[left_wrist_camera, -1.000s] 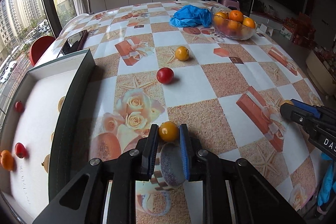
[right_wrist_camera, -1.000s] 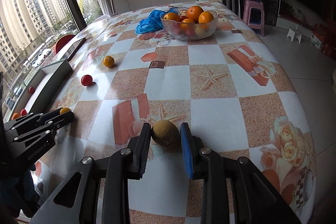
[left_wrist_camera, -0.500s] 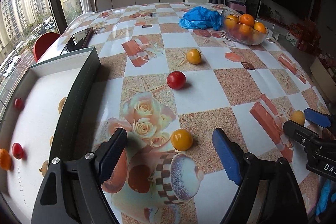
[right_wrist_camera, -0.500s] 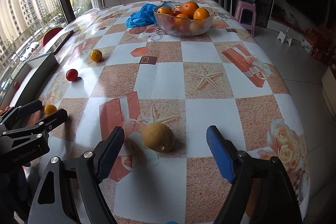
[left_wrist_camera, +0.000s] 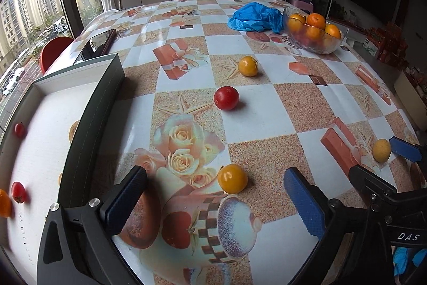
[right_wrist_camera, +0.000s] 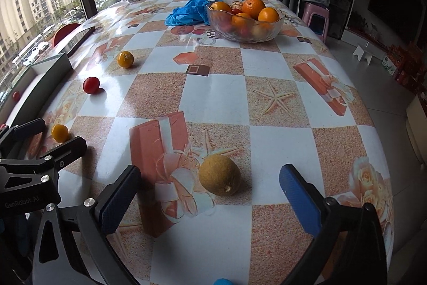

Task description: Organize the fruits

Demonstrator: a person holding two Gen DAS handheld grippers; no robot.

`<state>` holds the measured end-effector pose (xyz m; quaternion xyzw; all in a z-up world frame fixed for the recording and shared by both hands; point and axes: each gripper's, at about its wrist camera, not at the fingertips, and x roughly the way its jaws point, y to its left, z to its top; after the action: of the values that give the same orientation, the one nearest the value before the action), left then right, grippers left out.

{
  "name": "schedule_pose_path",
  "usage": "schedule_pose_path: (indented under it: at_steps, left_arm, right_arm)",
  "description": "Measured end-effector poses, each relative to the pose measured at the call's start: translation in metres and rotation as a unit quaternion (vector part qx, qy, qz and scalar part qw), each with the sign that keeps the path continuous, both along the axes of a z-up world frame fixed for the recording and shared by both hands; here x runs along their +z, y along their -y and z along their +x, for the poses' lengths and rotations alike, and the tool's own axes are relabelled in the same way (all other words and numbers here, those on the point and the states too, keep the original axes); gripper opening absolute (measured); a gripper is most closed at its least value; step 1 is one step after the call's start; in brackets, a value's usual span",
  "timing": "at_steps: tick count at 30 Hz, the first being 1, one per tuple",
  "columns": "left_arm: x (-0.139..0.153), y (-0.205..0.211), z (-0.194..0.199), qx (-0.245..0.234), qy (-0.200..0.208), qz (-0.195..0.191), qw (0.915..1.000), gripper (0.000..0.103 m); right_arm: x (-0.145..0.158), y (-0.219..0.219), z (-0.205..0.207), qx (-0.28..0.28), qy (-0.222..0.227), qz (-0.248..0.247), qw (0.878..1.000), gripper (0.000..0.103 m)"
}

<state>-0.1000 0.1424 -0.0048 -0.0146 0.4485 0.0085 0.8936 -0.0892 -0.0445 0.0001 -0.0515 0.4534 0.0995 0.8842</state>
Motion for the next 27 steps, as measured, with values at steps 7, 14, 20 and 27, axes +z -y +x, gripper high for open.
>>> schedule_pose_path:
  at_steps: [7, 14, 20, 27]
  left_arm:
    - [0.0005, 0.0002, 0.0001, 0.0, 0.0, 0.0, 1.0, 0.103]
    - [0.0005, 0.0002, 0.0, 0.0, 0.0, 0.0, 1.0, 0.103]
    - [0.0005, 0.0003, 0.0, 0.0, 0.0, 0.0, 1.0, 0.103]
    - [0.0007, 0.0004, 0.0, 0.0, 0.0, 0.0, 1.0, 0.103]
  right_arm:
    - [0.0001, -0.0004, -0.0007, -0.003, 0.001, -0.002, 1.0, 0.103]
    - [0.0004, 0.0001, -0.0011, -0.004, 0.002, -0.002, 1.0, 0.103]
    - [0.0005, 0.0003, -0.0015, -0.004, 0.002, -0.002, 1.0, 0.103]
    - [0.0006, 0.0003, -0.0013, -0.005, 0.002, -0.002, 1.0, 0.103]
